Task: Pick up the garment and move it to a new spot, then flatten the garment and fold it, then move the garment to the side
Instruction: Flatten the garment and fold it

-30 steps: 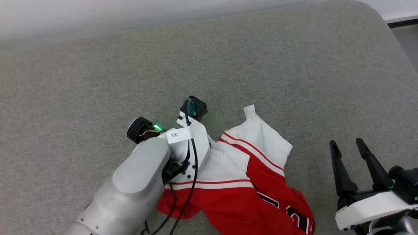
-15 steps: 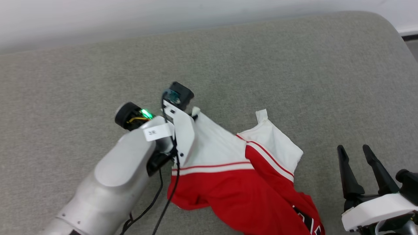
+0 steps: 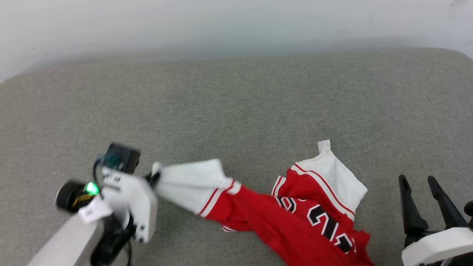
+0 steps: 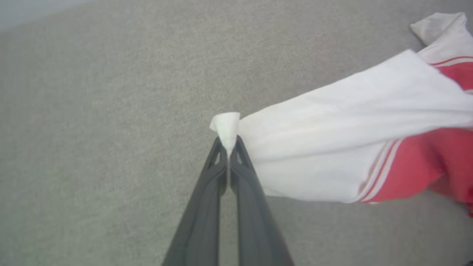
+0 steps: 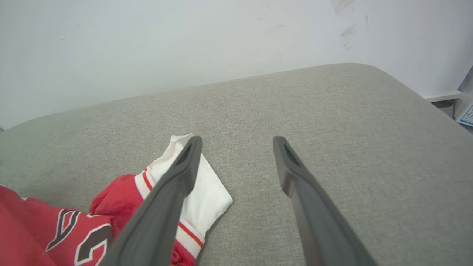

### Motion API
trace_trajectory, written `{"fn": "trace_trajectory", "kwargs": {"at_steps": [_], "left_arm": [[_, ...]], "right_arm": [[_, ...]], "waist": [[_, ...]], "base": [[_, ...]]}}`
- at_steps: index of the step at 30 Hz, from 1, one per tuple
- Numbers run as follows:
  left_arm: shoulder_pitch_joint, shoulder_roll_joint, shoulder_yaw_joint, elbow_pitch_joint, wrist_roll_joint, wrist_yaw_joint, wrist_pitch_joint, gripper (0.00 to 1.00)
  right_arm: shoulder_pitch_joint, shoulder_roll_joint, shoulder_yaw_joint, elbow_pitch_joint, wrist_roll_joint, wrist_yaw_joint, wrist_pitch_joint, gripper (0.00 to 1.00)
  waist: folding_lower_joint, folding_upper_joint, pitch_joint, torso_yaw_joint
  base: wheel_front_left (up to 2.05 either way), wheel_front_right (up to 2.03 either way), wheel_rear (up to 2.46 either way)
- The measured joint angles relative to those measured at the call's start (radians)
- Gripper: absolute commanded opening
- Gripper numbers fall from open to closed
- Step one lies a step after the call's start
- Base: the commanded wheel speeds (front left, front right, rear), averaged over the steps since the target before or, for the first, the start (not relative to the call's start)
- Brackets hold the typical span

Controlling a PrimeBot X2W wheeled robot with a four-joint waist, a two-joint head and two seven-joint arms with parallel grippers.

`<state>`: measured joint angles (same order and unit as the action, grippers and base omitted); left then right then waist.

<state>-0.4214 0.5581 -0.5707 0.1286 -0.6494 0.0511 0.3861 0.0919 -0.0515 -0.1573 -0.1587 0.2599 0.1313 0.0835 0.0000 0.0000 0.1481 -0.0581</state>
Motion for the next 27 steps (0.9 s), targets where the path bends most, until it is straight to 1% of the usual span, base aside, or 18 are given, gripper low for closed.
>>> {"fn": "trace_trajectory", "kwargs": {"at_steps": [2,4,7,9,11,15,17,18,19,22,27], "left_arm": [[0.102,0.038,0.023,-0.043,-0.029,0.042,0.008,0.0],[0.198,0.058,0.043,-0.068,-0.061,0.08,0.006,0.0],[0.305,0.056,0.068,-0.074,-0.116,0.108,-0.019,0.0],[0.348,0.044,0.087,-0.063,-0.142,0.118,-0.047,0.0],[0.372,0.032,0.097,-0.035,-0.156,0.118,-0.075,0.0],[0.383,-0.011,0.104,0.012,-0.166,0.116,-0.142,0.0],[0.381,-0.033,0.108,0.036,-0.171,0.107,-0.168,0.0],[0.379,-0.044,0.114,0.046,-0.173,0.107,-0.189,0.46],[0.375,-0.055,0.121,0.053,-0.172,0.108,-0.21,1.0],[0.354,-0.072,0.132,0.06,-0.147,0.122,-0.275,1.0],[0.335,-0.1,0.157,0.015,-0.106,0.16,-0.39,1.0]], "right_arm": [[0.01,0.0,-0.006,-0.001,0.001,0.0,0.004,1.0],[0.015,0.0,-0.012,-0.002,0.001,0.0,0.007,1.0],[0.015,0.0,-0.02,-0.003,0.004,0.0,0.015,1.0],[0.014,0.0,-0.02,-0.003,0.003,0.0,0.02,1.0],[0.013,0.0,-0.022,-0.002,0.003,0.0,0.023,1.0],[0.011,0.0,-0.025,-0.002,0.003,0.0,0.032,1.0],[0.01,0.0,-0.025,-0.002,0.003,0.0,0.037,1.0],[0.009,0.0,-0.026,-0.002,0.003,0.0,0.039,1.0],[0.009,0.0,-0.028,-0.001,0.003,0.0,0.04,1.0],[0.009,0.0,-0.039,0.002,0.002,0.0,0.047,1.0],[0.009,0.0,-0.059,0.021,0.005,0.0,0.064,1.0]], "waist": [[0.0,0.0,-0.007,0.009],[-0.0001,0.0,-0.009,0.015],[0.0,0.0,-0.009,0.025],[0.0,0.0,-0.01,0.029],[0.0,0.0,-0.013,0.033],[0.0,0.0,-0.02,0.038],[0.0,0.0,-0.026,0.038],[-0.0001,0.0,-0.029,0.038],[-0.0001,0.0,-0.033,0.037],[0.0,0.0,-0.045,0.035],[-0.0001,0.0,-0.069,0.03]], "base": [[0.0,0.0,0.0],[0.0,0.0,0.0],[0.0,0.0,0.0],[0.0,0.0,0.0],[0.0,0.0,0.0],[0.0,0.0,0.0],[0.0,0.0,0.0],[0.0,0.0,0.0],[0.0,0.0,0.0],[0.0,0.0,0.0],[0.0,0.0,0.0]]}}
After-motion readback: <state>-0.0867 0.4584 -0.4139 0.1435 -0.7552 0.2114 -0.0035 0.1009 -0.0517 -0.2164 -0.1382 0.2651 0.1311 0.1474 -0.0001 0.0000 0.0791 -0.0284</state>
